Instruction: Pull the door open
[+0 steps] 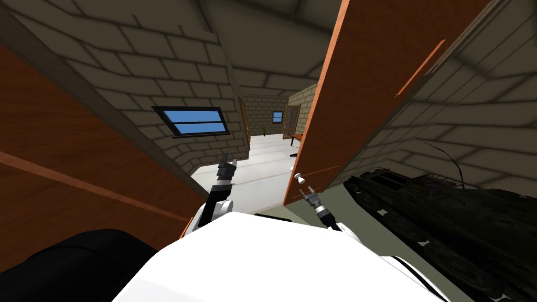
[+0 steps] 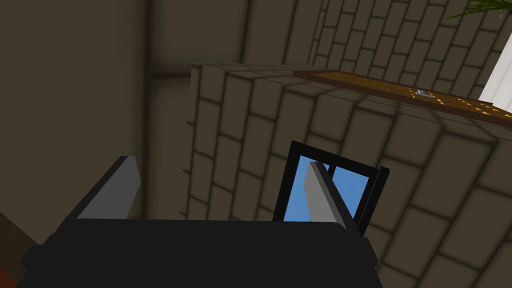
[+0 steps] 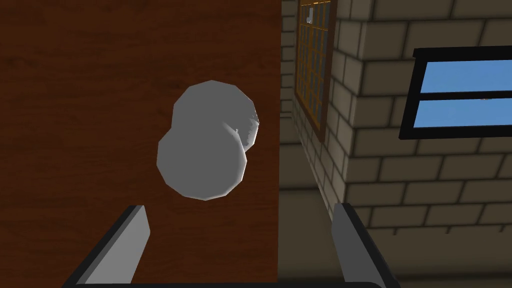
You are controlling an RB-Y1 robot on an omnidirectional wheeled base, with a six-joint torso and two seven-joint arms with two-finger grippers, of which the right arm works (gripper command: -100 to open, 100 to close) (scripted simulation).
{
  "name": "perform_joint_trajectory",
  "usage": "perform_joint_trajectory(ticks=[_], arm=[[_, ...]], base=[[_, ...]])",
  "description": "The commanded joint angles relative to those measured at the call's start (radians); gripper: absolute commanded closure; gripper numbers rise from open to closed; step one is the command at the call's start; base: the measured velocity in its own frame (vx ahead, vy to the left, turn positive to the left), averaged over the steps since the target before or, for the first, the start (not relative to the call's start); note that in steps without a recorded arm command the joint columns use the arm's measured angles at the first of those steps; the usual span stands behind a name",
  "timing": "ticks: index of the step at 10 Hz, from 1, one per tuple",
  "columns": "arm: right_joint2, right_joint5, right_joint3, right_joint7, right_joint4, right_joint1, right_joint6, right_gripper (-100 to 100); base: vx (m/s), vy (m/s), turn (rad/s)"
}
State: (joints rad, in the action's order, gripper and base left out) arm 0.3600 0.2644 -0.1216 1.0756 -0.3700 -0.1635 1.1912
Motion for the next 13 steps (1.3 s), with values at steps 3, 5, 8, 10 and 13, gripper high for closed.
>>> perform_joint_trajectory(ticks=[3, 5, 8, 10, 13], arm=[[0.026, -0.024, 0.030, -0.005, -0.046, 0.019, 0.021, -100], [0.026, -0.024, 0.030, -0.005, 0.015, 0.019, 0.022, -100], [0.026, -0.024, 0.030, -0.005, 0.020, 0.019, 0.022, -100], [0.044, -0.041, 0.051, -0.006, 0.017, 0.035, 0.042, -100], [0.059, -0.055, 0.068, -0.007, 0.048, 0.048, 0.057, -100]], base=[[0.103, 0.066, 0.150], [-0.001, 0.007, -0.006], [-0.008, -0.007, -0.001], [0.084, 0.022, 0.190], [0.087, 0.023, 0.107]])
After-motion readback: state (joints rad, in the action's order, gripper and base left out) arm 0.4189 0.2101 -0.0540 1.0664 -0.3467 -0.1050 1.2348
